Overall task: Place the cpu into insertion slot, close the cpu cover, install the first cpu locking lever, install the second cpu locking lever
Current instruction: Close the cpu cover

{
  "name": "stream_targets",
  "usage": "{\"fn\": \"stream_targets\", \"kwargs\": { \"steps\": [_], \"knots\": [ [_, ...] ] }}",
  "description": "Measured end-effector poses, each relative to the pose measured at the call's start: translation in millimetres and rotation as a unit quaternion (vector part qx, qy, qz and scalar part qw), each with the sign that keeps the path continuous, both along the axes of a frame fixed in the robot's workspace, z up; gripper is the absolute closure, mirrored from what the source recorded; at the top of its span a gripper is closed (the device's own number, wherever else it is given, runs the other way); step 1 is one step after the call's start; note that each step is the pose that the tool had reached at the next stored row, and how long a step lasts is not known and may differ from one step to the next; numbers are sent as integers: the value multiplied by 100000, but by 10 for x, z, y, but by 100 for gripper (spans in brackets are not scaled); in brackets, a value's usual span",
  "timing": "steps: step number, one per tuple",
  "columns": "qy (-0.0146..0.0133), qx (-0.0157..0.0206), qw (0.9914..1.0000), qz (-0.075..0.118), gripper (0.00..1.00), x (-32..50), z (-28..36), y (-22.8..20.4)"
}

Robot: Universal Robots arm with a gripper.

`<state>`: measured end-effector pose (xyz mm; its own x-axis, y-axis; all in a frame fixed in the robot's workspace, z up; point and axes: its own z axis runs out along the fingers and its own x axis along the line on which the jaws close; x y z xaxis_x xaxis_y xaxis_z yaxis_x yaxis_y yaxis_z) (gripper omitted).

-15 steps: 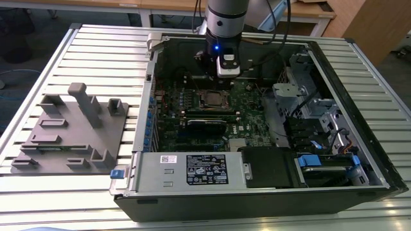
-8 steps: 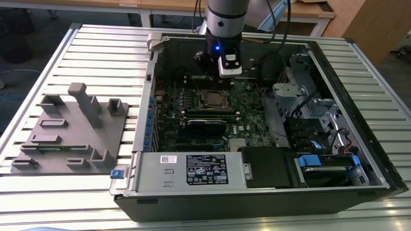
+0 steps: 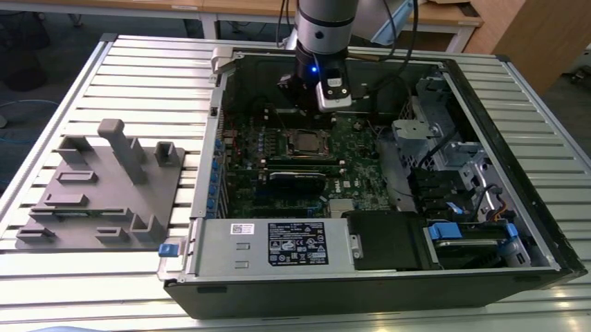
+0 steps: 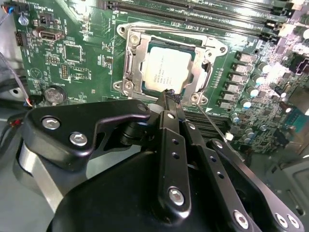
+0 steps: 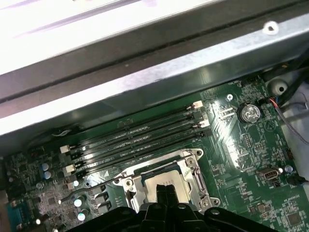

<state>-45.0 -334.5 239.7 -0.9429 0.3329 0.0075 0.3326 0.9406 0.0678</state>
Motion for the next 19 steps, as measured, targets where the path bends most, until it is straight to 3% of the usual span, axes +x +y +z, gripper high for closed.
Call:
{"fn": "stream_targets", "kwargs": {
  "steps": [8, 19],
  "knots": [
    [0, 2, 99952, 3096, 90, 0, -3, 0],
    [-2, 4, 99793, 6434, 90, 0, -8, 0]
  ]
}}
